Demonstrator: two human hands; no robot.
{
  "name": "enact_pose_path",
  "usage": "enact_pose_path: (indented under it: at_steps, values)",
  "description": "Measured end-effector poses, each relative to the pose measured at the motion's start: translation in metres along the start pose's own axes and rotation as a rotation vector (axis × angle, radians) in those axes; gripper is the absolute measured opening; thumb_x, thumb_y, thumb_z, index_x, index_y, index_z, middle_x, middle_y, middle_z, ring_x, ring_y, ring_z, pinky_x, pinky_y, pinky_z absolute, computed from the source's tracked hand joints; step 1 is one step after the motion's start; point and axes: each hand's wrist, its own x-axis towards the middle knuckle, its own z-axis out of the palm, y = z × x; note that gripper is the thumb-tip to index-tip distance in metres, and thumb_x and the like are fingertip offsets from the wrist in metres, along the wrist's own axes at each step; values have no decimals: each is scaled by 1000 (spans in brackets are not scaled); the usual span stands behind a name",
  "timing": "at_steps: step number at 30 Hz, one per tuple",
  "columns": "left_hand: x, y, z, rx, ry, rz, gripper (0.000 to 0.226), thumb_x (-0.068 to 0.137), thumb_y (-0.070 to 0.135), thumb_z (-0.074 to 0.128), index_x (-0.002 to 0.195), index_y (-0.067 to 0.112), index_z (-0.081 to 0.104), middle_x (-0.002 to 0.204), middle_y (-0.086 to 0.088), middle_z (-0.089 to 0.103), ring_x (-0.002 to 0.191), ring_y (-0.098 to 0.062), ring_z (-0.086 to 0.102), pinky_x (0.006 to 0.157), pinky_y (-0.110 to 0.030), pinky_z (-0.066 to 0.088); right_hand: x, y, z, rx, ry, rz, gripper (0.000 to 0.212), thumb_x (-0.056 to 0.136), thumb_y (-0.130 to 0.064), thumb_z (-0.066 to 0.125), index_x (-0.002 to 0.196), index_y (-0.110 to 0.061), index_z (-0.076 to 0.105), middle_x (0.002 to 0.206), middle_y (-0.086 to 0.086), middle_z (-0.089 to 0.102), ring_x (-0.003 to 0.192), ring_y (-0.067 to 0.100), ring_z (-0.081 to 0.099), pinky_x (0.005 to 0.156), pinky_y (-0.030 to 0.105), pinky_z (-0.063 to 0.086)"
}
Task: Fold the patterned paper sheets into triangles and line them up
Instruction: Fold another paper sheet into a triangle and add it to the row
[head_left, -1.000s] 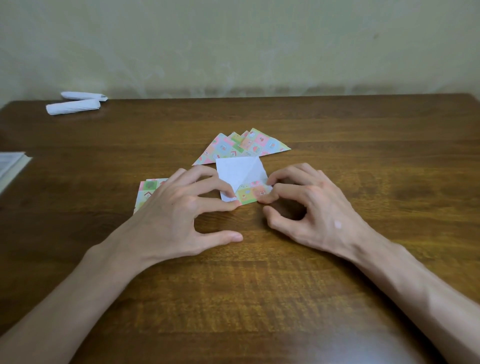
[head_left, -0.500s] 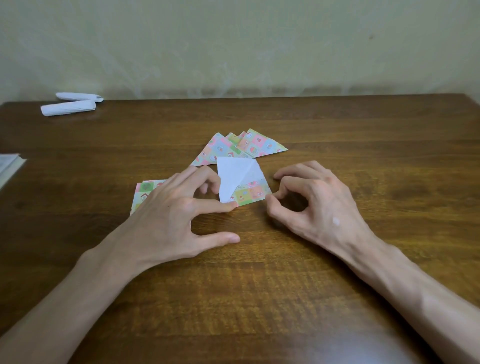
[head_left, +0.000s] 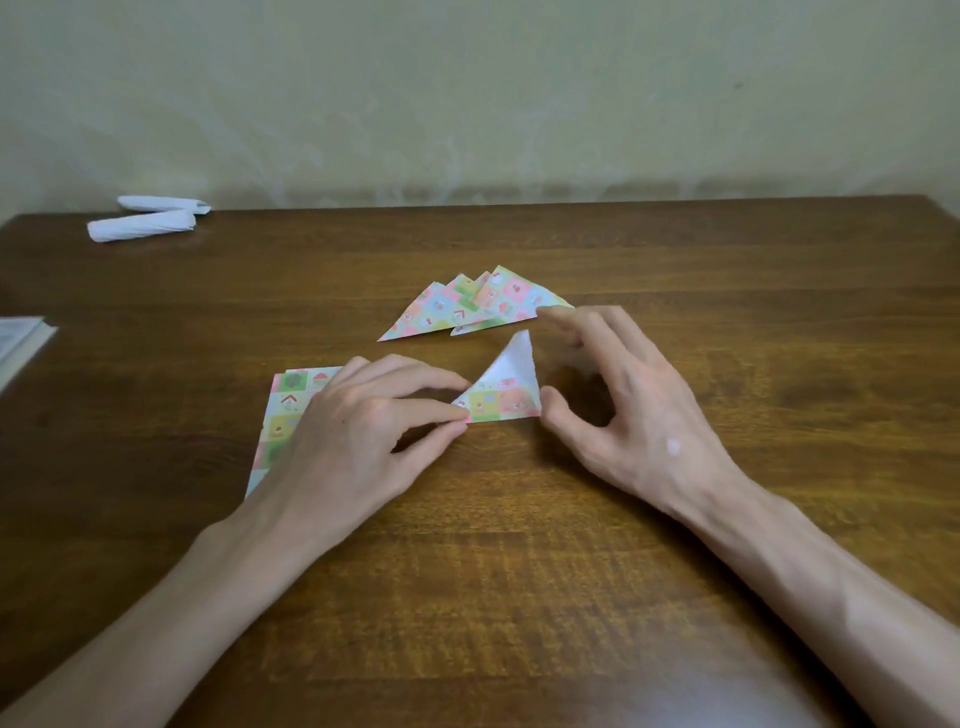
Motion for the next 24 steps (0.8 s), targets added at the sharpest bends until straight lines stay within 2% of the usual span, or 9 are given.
enact_pose_path:
  at_steps: [3,6,10,13,16,18,20,22,24]
  values:
    - [-1,1,0,-11,-16,53,18,94,27,71,108,26,82,121,14,73,112,-8,65,86,-33,46,-1,-1,1,-61,-77,-91,64,94,-36,67,154,-28,44,146,-10,49,135,10,46,106,35,40]
    - [-1,-1,-1,-19,-50,90,23,94,20,69,114,26,80,124,16,72,116,-7,64,91,-38,49,0,0,2,-112,-116,-144,52,95,-39,66,145,-30,55,143,-13,53,138,7,43,107,29,34]
    - [-2,-5,-2,-5,-66,118,35,89,2,68,112,26,79,125,13,72,119,-11,64,91,-30,41,-1,1,4,-162,-112,-164,28,93,-49,61,113,-34,74,113,-19,66,114,7,55,97,31,38]
    - [-1,-3,-6,43,-38,103,35,86,0,71,109,25,81,123,8,69,115,-17,62,88,-35,46,-1,-1,4,-153,-95,-151,23,92,-47,61,105,-35,76,100,-20,66,96,7,56,88,34,40]
    - [0,2,-12,160,-57,100,32,86,5,70,110,23,80,112,4,59,97,-16,51,78,-36,43,-1,-7,0,-115,-101,-145,25,93,-50,58,100,-36,77,88,-19,64,84,4,53,80,34,39]
    - [-1,7,-15,209,-98,76,31,89,13,64,115,22,78,109,5,53,93,-12,42,76,-32,37,-2,-11,-2,-22,-159,-149,29,96,-50,53,98,-35,78,82,-17,66,84,7,55,80,34,38]
    - [-4,12,-16,178,-142,22,33,96,26,51,119,24,75,110,9,48,95,-9,38,78,-30,36,-2,-14,-3,110,-239,-133,34,100,-44,48,98,-32,79,83,-15,69,90,11,59,86,34,41]
    - [-5,15,-15,119,-160,-26,38,99,39,41,119,29,72,114,13,45,99,-8,40,82,-32,39,-2,-15,-2,203,-256,-98,25,99,-36,56,98,-30,80,83,-13,70,92,15,61,89,33,45]
    - [-5,15,-13,95,-152,-50,38,103,49,40,124,36,69,121,14,45,107,-8,41,87,-34,41,-2,-10,0,224,-191,-69,16,96,-23,68,103,-31,79,84,-15,70,92,16,63,86,30,48]
